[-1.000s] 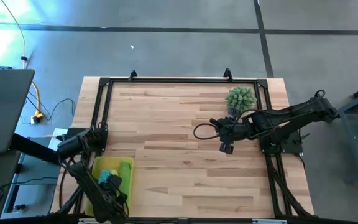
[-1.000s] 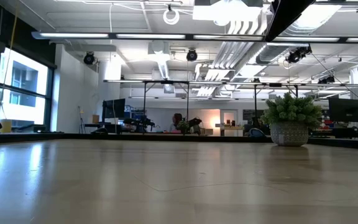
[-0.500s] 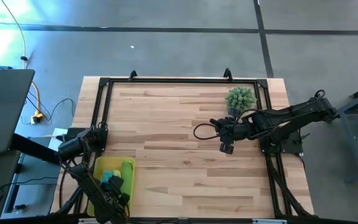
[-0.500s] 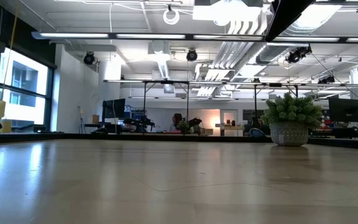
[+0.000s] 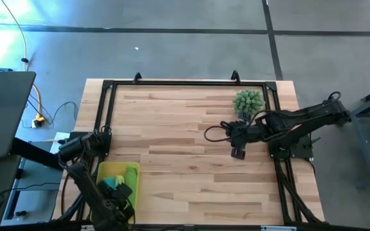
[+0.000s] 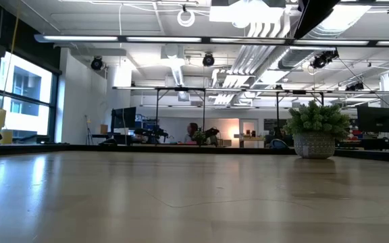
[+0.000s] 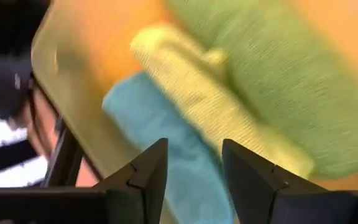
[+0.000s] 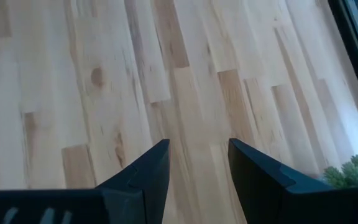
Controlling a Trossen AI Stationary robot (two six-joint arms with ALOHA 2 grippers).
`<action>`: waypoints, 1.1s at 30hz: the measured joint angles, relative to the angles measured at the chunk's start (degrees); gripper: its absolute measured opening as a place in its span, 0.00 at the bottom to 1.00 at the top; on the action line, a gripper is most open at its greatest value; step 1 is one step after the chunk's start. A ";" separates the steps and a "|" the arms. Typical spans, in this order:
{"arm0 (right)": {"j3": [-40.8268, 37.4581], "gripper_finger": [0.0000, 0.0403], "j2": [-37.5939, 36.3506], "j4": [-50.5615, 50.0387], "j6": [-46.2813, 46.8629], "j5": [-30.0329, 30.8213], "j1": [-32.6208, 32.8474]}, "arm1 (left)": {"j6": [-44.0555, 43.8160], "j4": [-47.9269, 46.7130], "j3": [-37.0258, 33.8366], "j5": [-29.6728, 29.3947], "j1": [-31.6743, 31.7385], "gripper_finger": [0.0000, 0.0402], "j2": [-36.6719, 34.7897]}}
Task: Roll microfiber towels into tight, uniform cylinder then place into a basket
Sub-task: Return to Home Position
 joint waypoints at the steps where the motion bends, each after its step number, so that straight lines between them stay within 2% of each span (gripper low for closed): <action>1: 0.00 0.39 -0.61 -0.02 0.00 -0.04 0.01 | 0.97 -0.33 0.71 -2.26 -0.12 0.34 -0.02; 6: 0.00 0.39 -5.08 -0.08 0.01 0.54 0.81 | 8.20 -0.49 4.48 -13.24 0.50 0.32 -0.26; 12: 0.00 0.39 -11.11 0.16 1.10 5.00 4.35 | 15.82 -0.53 6.61 -26.08 4.25 0.32 -0.35; 15: 0.00 0.39 -13.24 0.16 1.57 7.86 7.41 | 20.57 -0.61 6.67 -32.21 6.32 0.32 -2.04; 18: 0.00 0.39 -14.16 -0.09 3.23 11.62 11.21 | 24.59 -0.66 6.67 -35.68 7.87 0.31 -4.83; 22: -0.73 0.39 -14.08 -0.99 6.37 18.69 17.03 | 28.71 -0.68 6.67 -41.98 8.24 0.27 -10.11; 25: -6.36 0.39 -15.55 0.45 9.11 24.19 21.02 | 31.06 -0.68 6.67 -45.72 7.47 0.25 -14.26; 28: -14.17 0.39 -18.66 0.98 16.19 27.25 23.38 | 32.43 -0.68 6.67 -48.96 6.19 0.23 -18.41; 33: -28.70 0.39 -25.92 7.85 25.33 28.03 25.25 | 32.60 -0.69 6.67 -52.68 4.30 0.21 -24.45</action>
